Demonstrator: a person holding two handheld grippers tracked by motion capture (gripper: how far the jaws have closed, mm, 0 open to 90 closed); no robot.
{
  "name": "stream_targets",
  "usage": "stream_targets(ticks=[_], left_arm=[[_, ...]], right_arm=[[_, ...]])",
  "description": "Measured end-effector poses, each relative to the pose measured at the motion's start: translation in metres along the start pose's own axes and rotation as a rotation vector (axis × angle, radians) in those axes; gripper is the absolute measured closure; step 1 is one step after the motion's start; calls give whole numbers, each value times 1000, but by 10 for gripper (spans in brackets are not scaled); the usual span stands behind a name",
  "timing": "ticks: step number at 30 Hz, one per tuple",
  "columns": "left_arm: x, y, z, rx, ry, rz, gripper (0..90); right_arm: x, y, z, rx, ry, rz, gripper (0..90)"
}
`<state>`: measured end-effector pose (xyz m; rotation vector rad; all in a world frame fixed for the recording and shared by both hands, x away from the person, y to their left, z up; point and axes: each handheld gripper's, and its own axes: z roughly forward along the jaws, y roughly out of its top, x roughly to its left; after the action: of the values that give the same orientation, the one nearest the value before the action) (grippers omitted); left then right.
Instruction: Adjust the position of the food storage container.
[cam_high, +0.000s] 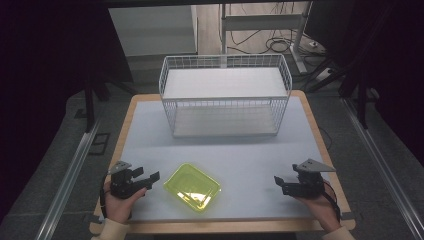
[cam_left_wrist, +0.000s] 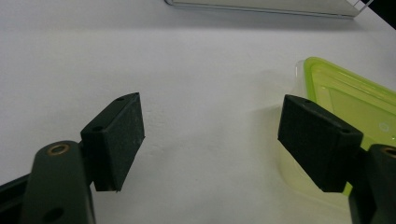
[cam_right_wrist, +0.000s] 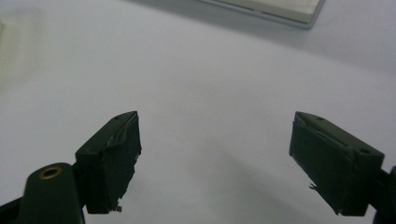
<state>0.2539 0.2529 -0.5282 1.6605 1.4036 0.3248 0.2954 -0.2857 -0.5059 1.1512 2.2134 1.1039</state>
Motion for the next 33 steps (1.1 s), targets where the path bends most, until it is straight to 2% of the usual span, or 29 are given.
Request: stream_targets(ticks=[4, 11, 12, 13, 14, 15, 16, 17, 19, 21, 22, 25, 28, 29, 30, 31, 32, 33], left_arm=[[2, -1, 0, 5, 3, -2, 228], [3, -1, 0, 5, -7, -9, 278], [3, -1, -1, 7, -9, -7, 278], [2, -1, 0, 9, -10, -5, 277], [2, -1, 0, 9, -10, -5, 274], [2, -1, 0, 10, -11, -1, 274], [1, -1, 1, 13, -10, 2, 269], [1, -1, 2, 17, -7, 4, 256], [0, -1, 3, 26, -3, 8, 248], [0, -2, 4, 30, -1, 10, 241], [-1, -2, 5, 35, 2, 16, 240], [-2, -2, 6, 37, 0, 16, 237], [-3, -2, 7, 41, -5, 21, 233], [-3, -2, 7, 41, -5, 21, 233], [-4, -2, 6, 39, -9, 21, 233], [-4, -2, 6, 39, -9, 21, 233], [-4, -2, 6, 37, -9, 18, 233], [-4, -2, 6, 36, -10, 18, 232]], right_arm=[[-1, -2, -1, -9, -7, -13, 196], [0, -1, -5, -27, 1, -9, 252], [1, 0, -6, -29, 7, -14, 289], [4, 0, -7, -25, 14, -42, 485], [4, 0, -7, -25, 14, -42, 485], [5, 1, -7, -16, 18, -48, 552], [6, 1, -7, 0, 26, -55, 653], [6, 3, -8, 11, 59, -51, 782], [7, 4, -10, 14, 79, -59, 882], [7, 5, -11, 17, 91, -59, 899], [13, 8, -13, 17, 121, -72, 900], [21, 11, -15, 15, 146, -85, 900], [47, 17, -15, 9, 209, -116, 900], [47, 17, -15, 9, 209, -116, 900], [65, 20, -13, 10, 249, -144, 900], [65, 20, -13, 10, 249, -144, 900], [72, 21, -12, 10, 264, -154, 900], [90, 23, -10, 14, 298, -188, 900]])
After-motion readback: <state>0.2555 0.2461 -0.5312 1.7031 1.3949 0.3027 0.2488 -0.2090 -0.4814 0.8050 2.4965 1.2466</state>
